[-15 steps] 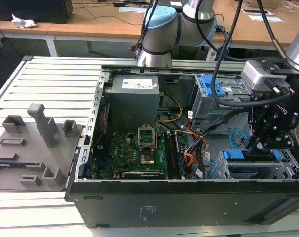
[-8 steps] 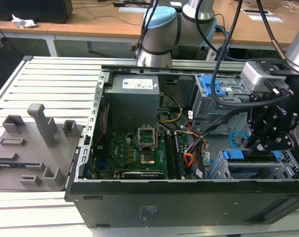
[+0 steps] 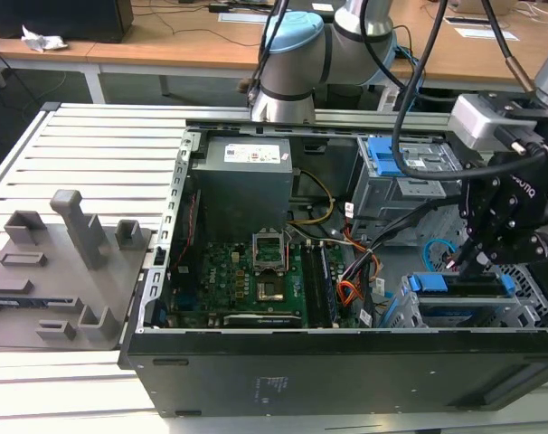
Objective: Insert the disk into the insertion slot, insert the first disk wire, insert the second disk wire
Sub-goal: 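Insert the second disk wire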
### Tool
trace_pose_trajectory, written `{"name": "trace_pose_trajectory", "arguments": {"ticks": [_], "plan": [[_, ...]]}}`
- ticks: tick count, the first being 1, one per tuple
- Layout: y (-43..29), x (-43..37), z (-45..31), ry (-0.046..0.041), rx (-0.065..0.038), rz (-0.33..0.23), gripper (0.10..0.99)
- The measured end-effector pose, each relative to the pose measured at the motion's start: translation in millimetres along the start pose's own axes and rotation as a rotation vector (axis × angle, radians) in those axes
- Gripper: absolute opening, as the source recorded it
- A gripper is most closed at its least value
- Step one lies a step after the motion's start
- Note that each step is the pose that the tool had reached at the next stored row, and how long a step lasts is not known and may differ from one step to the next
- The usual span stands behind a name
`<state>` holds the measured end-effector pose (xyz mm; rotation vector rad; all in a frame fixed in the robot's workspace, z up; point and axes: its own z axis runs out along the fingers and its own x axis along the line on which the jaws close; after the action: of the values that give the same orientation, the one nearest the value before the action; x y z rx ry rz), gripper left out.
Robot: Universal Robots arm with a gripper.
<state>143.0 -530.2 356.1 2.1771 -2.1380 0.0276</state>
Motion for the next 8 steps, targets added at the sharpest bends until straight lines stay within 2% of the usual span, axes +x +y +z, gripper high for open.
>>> {"name": "trace_pose_trajectory", "arguments": {"ticks": [3,5,6,8], "plan": [[0.5,0.3,-10.8,-0.0001,0.000,0.000,0.106],[0.7,0.6,-13.4,-0.0005,0.000,0.000,0.106],[3.0,0.5,-13.5,-0.0001,0.000,0.000,0.106],[12.7,0.3,-12.8,-0.0002,0.000,0.000,0.106]]}}
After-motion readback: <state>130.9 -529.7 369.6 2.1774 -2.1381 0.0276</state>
